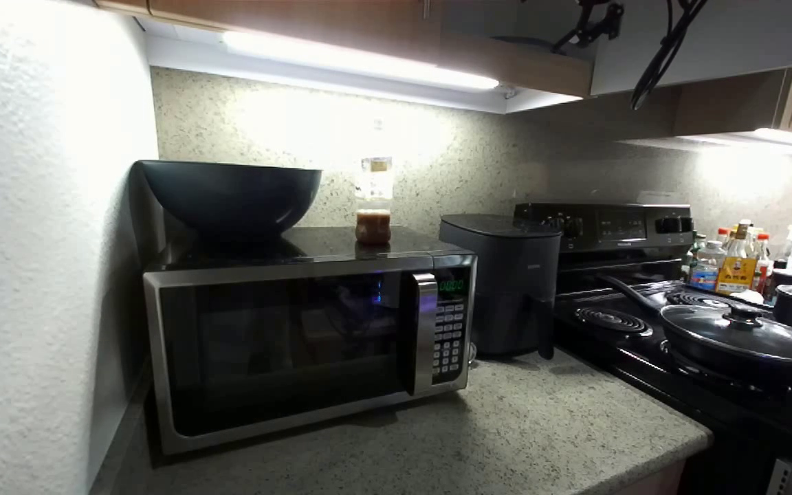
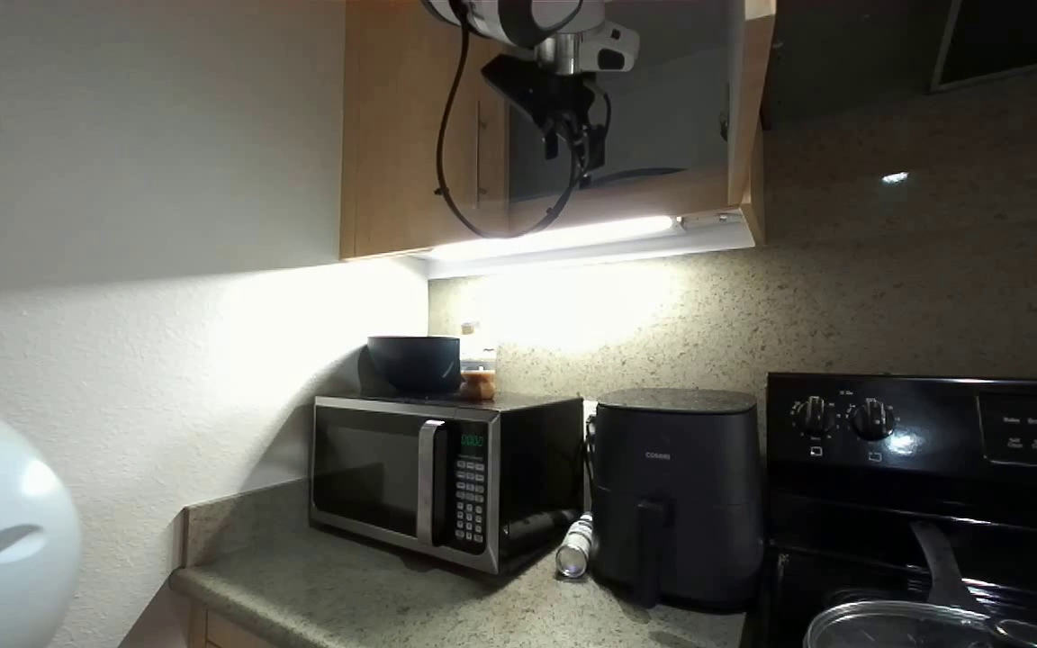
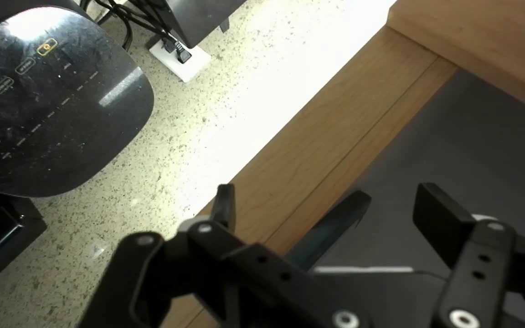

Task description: Take the plastic object in the top cabinet and put it on the counter

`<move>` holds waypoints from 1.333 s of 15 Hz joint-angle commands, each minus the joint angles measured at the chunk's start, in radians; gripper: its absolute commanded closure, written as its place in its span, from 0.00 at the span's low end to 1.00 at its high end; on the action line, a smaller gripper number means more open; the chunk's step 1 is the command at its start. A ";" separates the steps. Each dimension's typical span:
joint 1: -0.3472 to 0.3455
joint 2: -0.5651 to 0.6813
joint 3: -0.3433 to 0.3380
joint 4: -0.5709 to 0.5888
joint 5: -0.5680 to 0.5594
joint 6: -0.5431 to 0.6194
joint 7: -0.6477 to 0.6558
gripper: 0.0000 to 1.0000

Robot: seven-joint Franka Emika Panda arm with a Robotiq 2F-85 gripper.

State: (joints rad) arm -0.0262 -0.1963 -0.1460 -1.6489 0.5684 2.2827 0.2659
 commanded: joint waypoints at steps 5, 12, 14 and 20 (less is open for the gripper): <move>-0.035 0.072 0.013 0.044 -0.023 0.070 0.048 0.00; -0.041 0.114 0.014 0.103 -0.041 0.173 0.083 0.00; -0.043 0.122 0.013 0.114 -0.045 0.170 0.096 0.26; -0.049 0.152 0.009 0.138 -0.027 0.143 0.107 0.63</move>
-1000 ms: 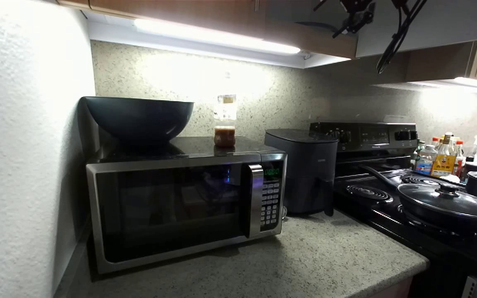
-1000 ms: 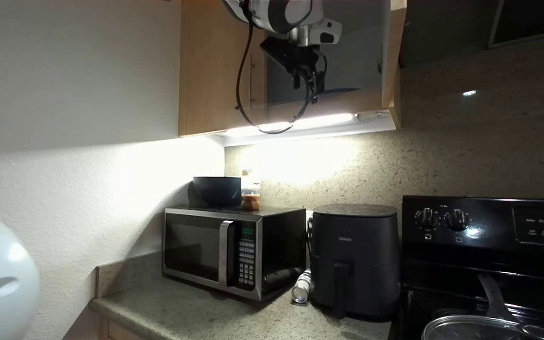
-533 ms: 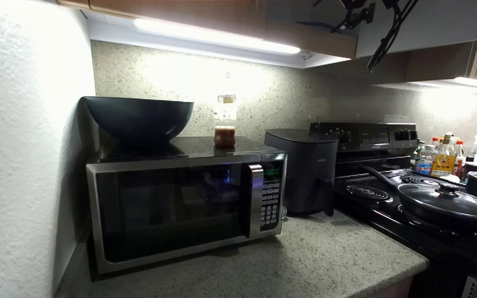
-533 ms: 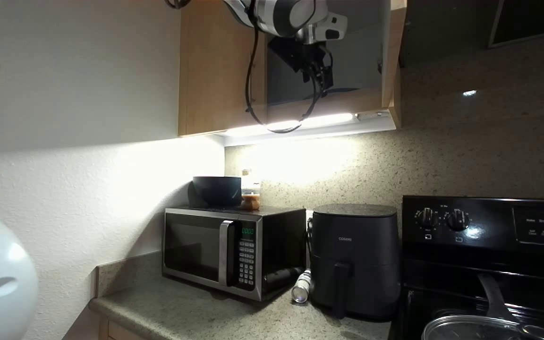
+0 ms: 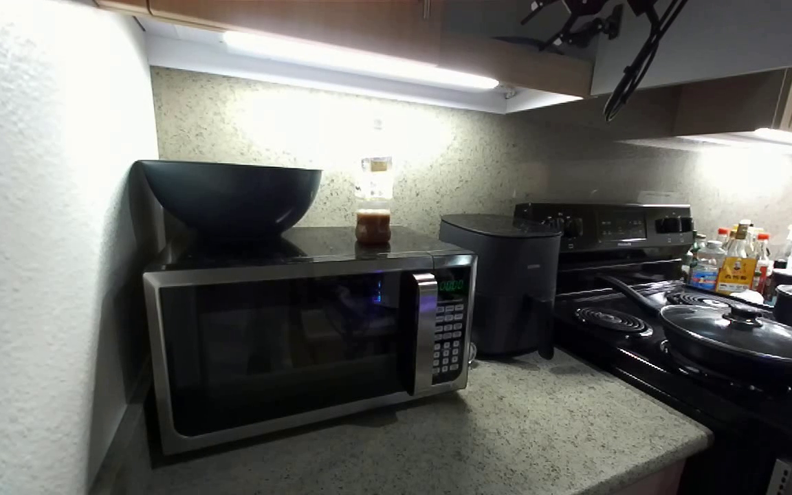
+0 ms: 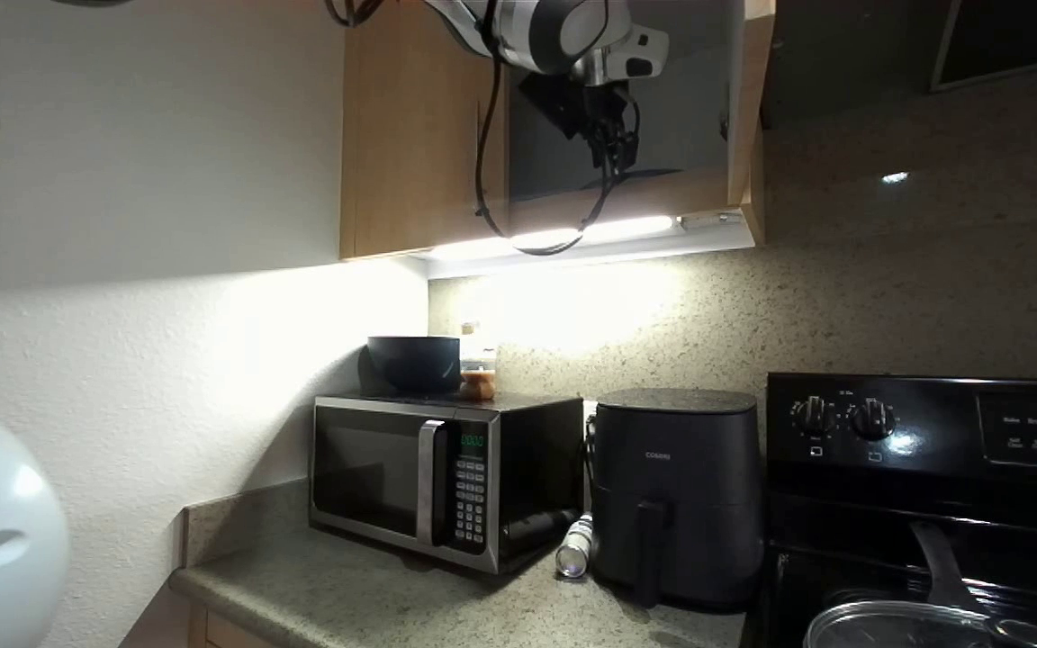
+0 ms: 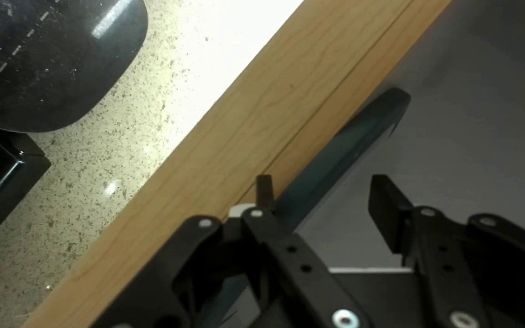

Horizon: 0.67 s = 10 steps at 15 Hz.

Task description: Take the plastic object in the top cabinet and put it on the counter

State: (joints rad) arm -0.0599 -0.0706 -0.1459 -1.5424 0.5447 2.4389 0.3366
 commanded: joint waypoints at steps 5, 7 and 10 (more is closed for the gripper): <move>-0.020 0.053 0.009 0.052 -0.005 -0.030 0.042 0.72; -0.024 0.054 0.006 0.058 -0.003 -0.043 0.042 0.80; -0.029 0.058 0.006 0.077 -0.007 -0.068 0.053 0.92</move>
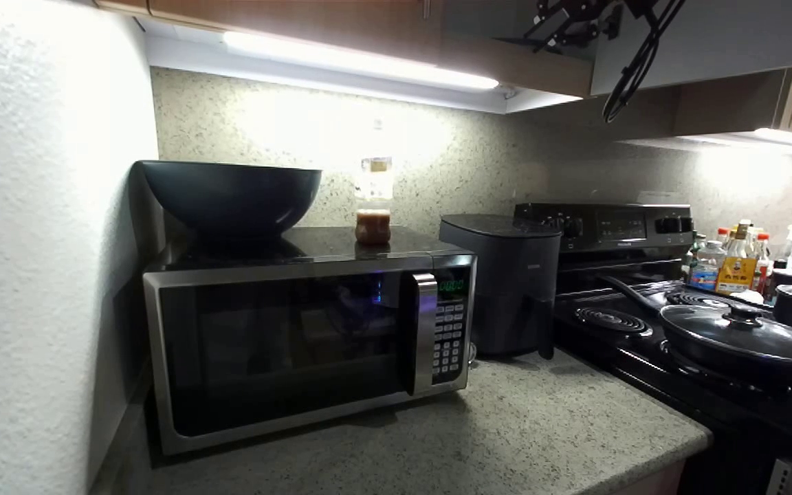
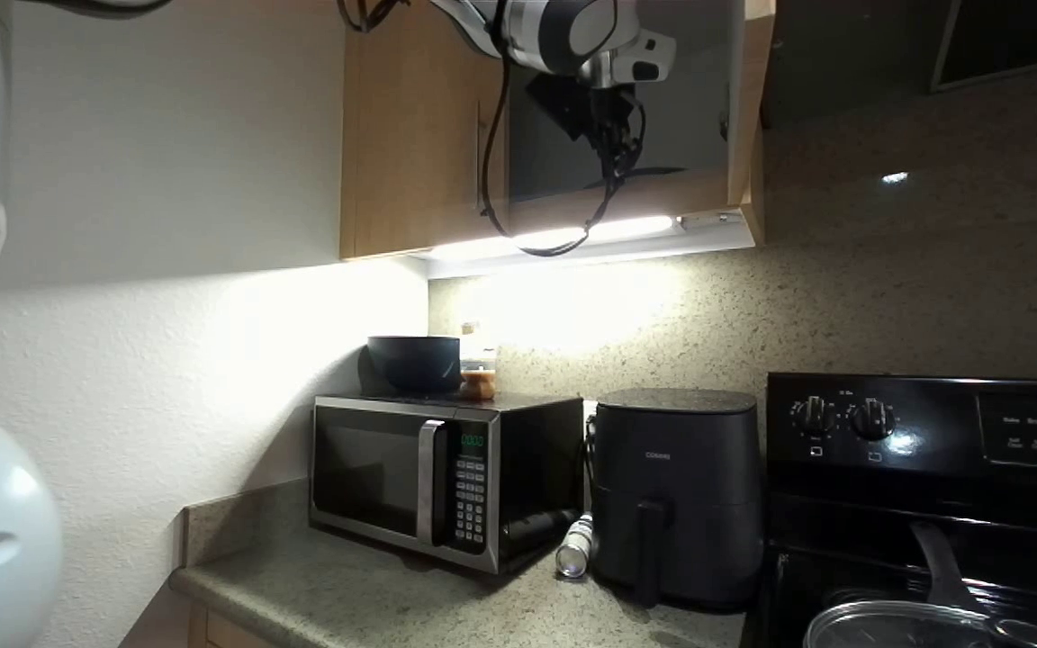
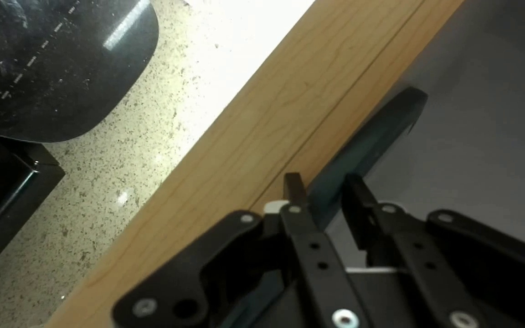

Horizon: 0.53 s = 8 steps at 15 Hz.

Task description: Take the plastic object in the top cabinet and put it on the counter

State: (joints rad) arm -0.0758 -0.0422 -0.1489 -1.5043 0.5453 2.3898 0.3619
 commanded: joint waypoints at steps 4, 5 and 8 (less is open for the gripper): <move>-0.011 0.015 0.016 0.022 -0.026 -0.008 0.019 0.95; -0.010 0.007 0.017 0.014 -0.029 -0.007 0.014 0.94; 0.007 -0.023 0.011 -0.016 -0.033 -0.005 -0.004 0.94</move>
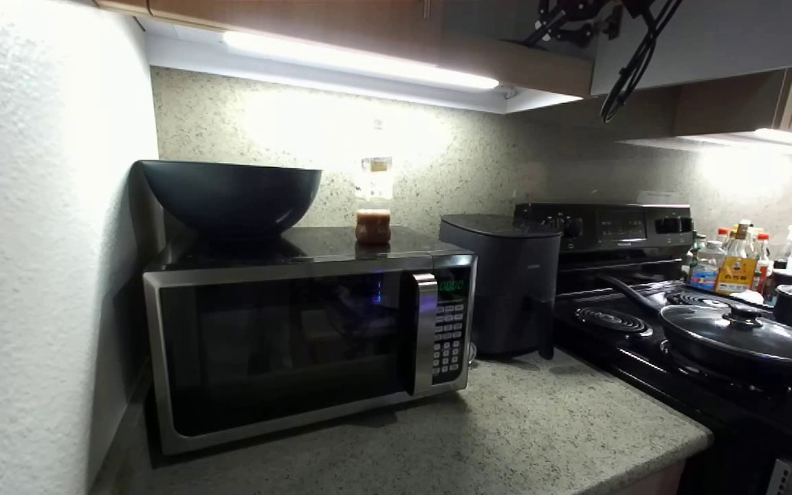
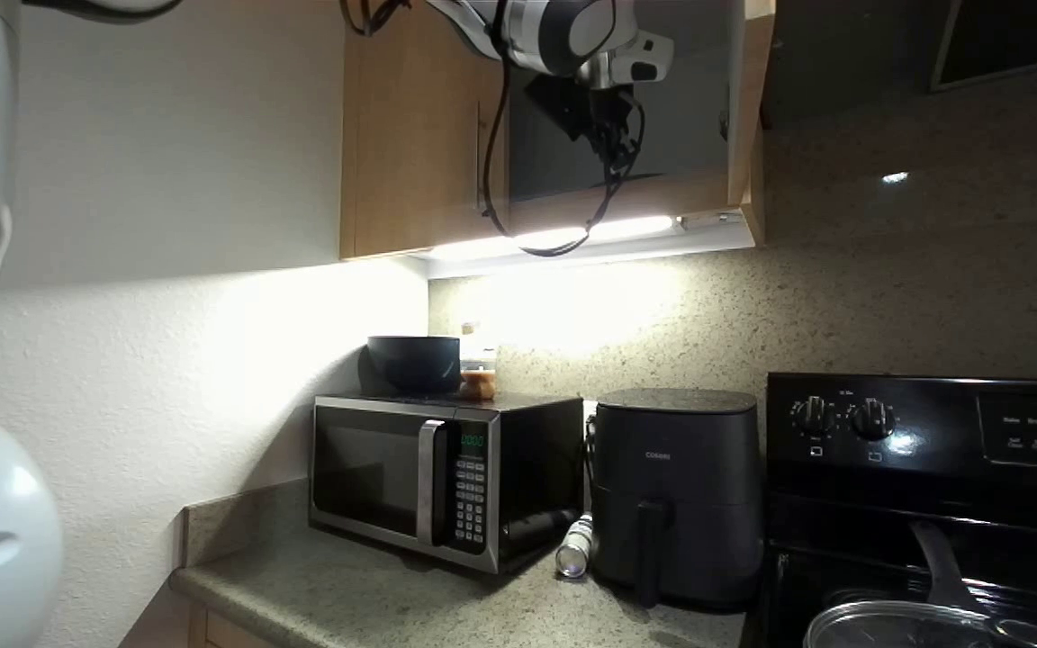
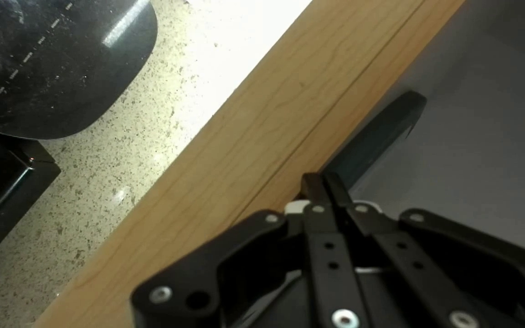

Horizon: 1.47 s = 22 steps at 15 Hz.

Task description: Take the plastic object in the top cabinet and put it on the counter

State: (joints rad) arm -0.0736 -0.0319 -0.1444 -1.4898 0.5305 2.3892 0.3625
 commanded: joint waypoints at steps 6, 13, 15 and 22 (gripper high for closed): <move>0.013 -0.089 0.014 -0.055 -0.073 -0.046 -0.014 0.43; -0.015 -0.130 0.008 -0.010 -0.208 -0.031 -0.033 0.02; -0.012 -0.116 -0.009 0.026 -0.177 -0.089 -0.086 0.00; -0.012 0.033 -0.025 0.268 -0.158 -0.349 -0.254 0.00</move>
State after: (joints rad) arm -0.0757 -0.0857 -0.1713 -1.3668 0.3569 2.1470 0.1770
